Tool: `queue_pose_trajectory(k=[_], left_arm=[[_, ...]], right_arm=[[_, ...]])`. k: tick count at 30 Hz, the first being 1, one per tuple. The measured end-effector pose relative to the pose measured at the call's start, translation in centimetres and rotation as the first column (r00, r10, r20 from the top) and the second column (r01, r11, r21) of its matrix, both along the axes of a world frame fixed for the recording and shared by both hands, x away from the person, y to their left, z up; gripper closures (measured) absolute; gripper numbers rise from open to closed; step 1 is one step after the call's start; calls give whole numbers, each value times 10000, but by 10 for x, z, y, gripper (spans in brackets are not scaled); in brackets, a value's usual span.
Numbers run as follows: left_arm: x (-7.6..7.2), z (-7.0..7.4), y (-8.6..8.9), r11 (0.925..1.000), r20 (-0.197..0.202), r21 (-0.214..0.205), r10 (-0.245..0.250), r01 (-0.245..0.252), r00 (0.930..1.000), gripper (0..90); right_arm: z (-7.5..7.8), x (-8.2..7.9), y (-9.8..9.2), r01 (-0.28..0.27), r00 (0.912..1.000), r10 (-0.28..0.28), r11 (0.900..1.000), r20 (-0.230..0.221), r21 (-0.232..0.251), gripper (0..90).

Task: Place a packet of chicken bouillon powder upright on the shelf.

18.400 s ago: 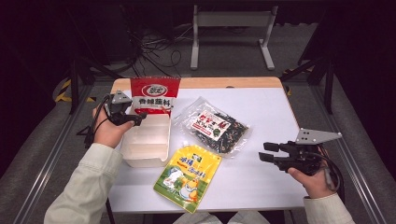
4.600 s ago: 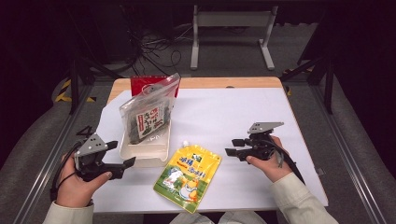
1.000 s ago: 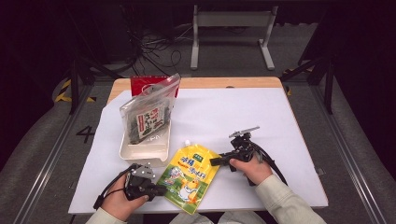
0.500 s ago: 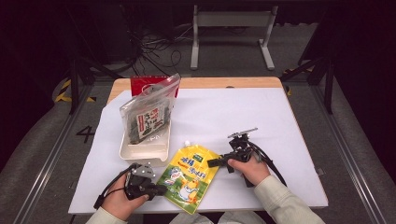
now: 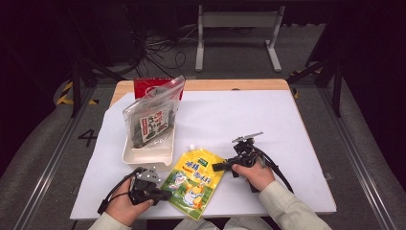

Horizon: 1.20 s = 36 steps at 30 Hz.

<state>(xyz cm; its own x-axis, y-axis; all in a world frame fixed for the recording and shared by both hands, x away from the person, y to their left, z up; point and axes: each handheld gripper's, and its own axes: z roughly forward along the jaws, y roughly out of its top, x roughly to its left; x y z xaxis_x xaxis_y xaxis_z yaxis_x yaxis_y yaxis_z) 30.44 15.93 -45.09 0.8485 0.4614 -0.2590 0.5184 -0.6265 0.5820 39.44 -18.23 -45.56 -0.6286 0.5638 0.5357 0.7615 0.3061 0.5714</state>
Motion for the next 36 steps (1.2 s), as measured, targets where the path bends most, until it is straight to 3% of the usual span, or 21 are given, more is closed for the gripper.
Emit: queue_pose_trajectory(k=[2,3,4,5,7,9,14,18,22,28,32,35,36], left_arm=[[0,0,0,10000,-19,20,-27,27,10000,872],[0,0,-1,10000,-17,2,-12,12,10000,873],[0,0,-1,10000,-11,3,-20,20,10000,872],[0,0,-1,10000,-11,3,-20,20,10000,870],[0,0,0,10000,47,7,-50,50,10000,863],[-1,1,0,10000,-49,-29,2,-2,10000,852],[-4,5,0,9996,41,-266,75,-74,10000,767],[-7,10,-1,9985,357,-523,149,-130,9992,668],[-7,14,-3,9977,641,-644,267,-225,9976,573],[-4,21,-4,9912,1277,-1156,786,-639,9887,445],[2,24,-5,9838,1604,-1410,1328,-1104,9781,331],[7,26,-8,9780,1940,-1668,1571,-1252,9683,262],[9,27,-10,9758,1948,-1808,1585,-1234,9680,265]], right_arm=[[2,0,0,-186,9997,189,9996,-132,227,848],[1,-2,4,-487,9975,515,9972,-491,565,836],[0,-5,11,-690,9976,690,9976,-100,-66,836],[0,-5,11,-690,9976,690,9976,-100,-66,836],[6,-10,21,-922,9924,993,9911,721,-955,858],[9,-11,22,-902,9907,1015,9886,909,-1201,887],[16,-12,16,-785,9892,900,9918,1153,-1013,892],[31,-17,13,-793,9810,903,9944,1719,-697,893],[56,-27,4,-664,9625,802,9959,2592,-616,893],[89,-39,-11,-473,9262,627,9976,3717,-506,893],[103,-47,-14,-523,8960,714,9971,4382,-556,893],[113,-55,-13,-641,8722,849,9962,4817,-595,893],[117,-57,-13,-708,8629,915,9957,4970,-604,893]])
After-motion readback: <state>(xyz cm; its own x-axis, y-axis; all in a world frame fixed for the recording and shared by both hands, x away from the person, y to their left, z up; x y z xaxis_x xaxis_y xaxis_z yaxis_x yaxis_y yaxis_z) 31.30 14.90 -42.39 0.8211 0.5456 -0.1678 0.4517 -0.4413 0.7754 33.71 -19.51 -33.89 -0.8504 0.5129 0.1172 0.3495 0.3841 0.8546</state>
